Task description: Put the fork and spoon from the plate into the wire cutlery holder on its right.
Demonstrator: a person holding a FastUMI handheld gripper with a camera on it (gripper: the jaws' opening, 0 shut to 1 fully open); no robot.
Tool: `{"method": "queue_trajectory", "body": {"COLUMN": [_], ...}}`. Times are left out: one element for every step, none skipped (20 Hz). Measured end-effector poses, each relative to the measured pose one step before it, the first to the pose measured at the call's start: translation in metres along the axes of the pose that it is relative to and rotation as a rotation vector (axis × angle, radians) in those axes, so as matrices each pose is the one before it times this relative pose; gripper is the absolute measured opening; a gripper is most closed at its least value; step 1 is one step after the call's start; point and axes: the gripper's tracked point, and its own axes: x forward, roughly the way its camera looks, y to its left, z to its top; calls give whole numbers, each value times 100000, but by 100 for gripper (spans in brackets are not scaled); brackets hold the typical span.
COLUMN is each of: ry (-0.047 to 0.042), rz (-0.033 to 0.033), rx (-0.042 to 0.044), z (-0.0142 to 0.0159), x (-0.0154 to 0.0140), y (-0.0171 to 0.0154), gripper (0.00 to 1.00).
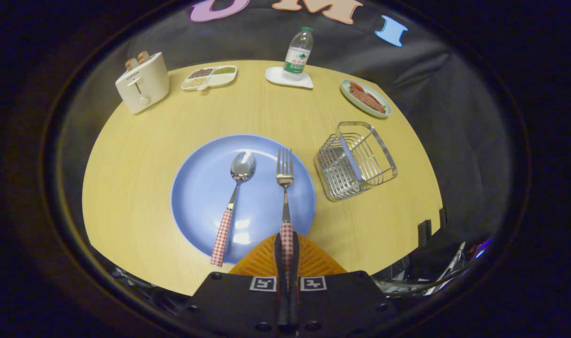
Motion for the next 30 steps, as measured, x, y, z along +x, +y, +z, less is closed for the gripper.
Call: {"method": "queue_trajectory", "body": {"ry": [3670, 4883, 4787, 3698, 2910, 2692, 2727, 3122, 2794, 1831, 1260, 894, 740, 861, 1420, 1963, 2522, 2658, 3030, 2891, 2796, 2661, 2838, 2761, 2575, 3248, 1966, 1569, 1979, 726], "rz": [-346, 173, -4, -1561, -1970, -1235, -182, 171, -170, 71, 1191, 1721, 1448, 608, -465, -283, 464, 739, 675, 846, 159, 223, 844, 1116, 1294, 2092, 2790, 2769, 2278, 1802], "rx": [429, 442, 399, 669, 1192, 1857, 2213, 2088, 1493, 1637, 2536, 2947, 2295, 811, 43, -104, -72, -133, -316, -812, -477, -223, 179, 487, 816, 1525, 1904, 2156, 2152, 1202], "z": [19, -166, -148, 71, 211, 166, 227, 191, 312, 514, 557, 756, 755, 732, 454, 507, 395, 464, 734, 371, 376, 386, 354, 413, 356, 279, 612, 608, 483, 701], "x": [-885, -982, -914, -883, -826, -782, -708, -692, -485, -529, -516, -438, -46, -8, 78, 343, 489, 453, 607, 527, 340, 193, 420, 146, 181, 138, 204, 126, 364, 346], "y": [-473, -454, -466, -777, -897, -719, -484, -474, -721, -625, -449, -206, 31, -330, -564, -494, -277, -174, 91, -105, -157, -160, -68, 19, 54, 209, 339, 376, 152, 76], "gripper": [4, 4, 4, 4, 4, 4, 4, 4, 4, 4, 4, 4, 4, 4, 4, 4, 4, 4, 4, 4, 4, 4, 4, 4, 4, 4, 4, 4, 4, 4]}}
